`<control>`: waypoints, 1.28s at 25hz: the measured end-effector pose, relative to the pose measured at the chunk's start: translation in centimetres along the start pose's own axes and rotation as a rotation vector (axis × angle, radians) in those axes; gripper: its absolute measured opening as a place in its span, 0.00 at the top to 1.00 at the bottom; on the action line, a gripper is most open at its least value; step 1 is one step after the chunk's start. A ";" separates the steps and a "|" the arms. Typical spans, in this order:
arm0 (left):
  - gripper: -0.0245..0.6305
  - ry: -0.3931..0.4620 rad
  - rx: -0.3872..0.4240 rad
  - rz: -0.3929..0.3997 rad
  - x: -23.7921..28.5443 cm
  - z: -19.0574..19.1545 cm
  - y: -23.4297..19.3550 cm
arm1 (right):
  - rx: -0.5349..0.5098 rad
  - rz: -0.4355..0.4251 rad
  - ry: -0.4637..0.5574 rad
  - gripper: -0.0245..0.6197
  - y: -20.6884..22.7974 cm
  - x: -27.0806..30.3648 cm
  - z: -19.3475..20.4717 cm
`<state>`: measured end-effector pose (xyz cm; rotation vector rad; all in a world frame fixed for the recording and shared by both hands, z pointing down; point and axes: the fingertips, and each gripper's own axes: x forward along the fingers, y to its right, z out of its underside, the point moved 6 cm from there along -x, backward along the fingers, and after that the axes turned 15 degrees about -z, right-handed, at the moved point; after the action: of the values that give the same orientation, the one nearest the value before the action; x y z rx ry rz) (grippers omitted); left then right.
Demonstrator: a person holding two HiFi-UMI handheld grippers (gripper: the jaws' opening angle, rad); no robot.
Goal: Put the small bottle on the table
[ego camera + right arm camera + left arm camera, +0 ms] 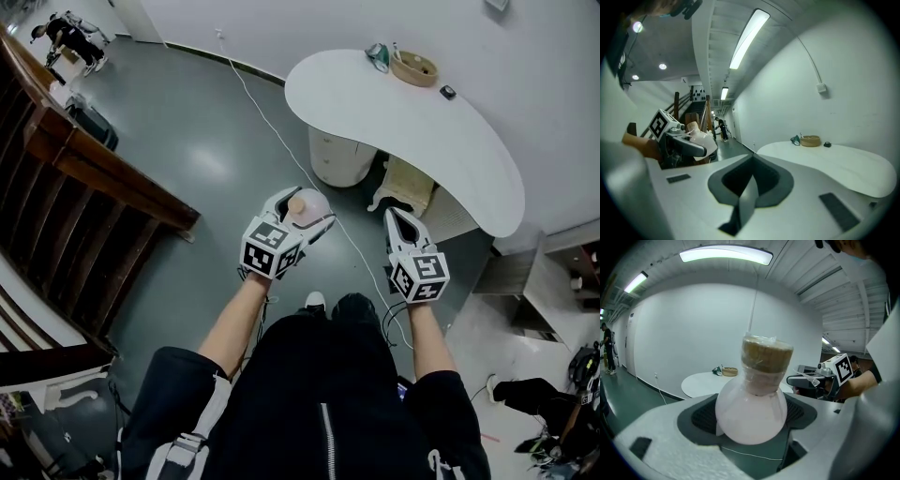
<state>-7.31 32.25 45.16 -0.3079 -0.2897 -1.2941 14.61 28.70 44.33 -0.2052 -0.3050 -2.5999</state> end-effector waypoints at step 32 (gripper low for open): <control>0.35 -0.040 -0.031 -0.087 35.6 -15.4 -14.6 | 0.004 -0.049 0.017 0.96 34.8 23.9 -12.4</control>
<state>-12.01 -8.92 45.30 -0.3514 -0.3203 -1.3806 10.57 -15.09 43.39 -0.1761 -0.3124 -2.6481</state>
